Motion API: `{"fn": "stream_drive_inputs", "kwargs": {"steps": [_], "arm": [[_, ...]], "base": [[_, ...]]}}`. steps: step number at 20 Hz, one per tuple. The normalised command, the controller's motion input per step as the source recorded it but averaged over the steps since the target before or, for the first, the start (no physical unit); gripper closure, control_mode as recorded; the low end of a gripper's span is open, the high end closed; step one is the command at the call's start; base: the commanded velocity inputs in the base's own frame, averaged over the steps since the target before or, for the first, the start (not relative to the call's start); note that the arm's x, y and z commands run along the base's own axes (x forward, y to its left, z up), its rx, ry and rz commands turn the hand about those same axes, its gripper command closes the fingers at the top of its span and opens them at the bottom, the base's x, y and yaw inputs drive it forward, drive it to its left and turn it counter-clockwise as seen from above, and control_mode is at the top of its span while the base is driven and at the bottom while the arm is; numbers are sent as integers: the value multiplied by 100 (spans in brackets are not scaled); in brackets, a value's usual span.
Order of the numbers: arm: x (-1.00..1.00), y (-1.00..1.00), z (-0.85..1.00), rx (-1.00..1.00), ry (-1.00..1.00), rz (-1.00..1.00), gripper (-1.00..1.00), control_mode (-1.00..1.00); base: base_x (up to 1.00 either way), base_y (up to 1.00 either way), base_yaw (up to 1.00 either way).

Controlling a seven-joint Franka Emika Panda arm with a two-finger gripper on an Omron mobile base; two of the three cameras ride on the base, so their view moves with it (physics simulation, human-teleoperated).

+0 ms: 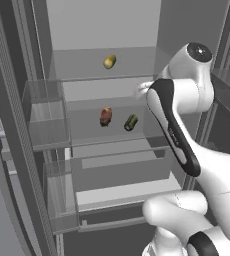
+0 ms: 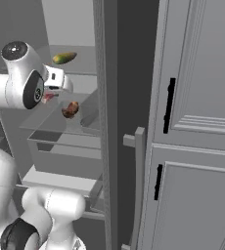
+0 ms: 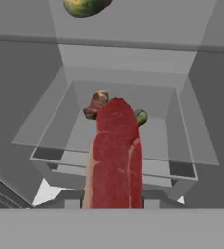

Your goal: Place one cucumber and one steak in each tupperware on the nearby counter, to pack two identical lunches.

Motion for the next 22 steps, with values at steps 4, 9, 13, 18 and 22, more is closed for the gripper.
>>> {"fn": "stream_drive_inputs", "kwargs": {"steps": [4,9,13,18,22], "arm": [[-100,0,-25,0,0,2,100,-100],[-93,0,-60,0,2,1,100,-100],[-52,0,-20,0,7,0,100,-100],[-4,0,-2,0,3,0,100,-100],[0,0,0,0,0,0,100,100]], "base": [[0,0,0],[0,0,0],[0,0,0],[0,0,0],[-27,0,0]]}}
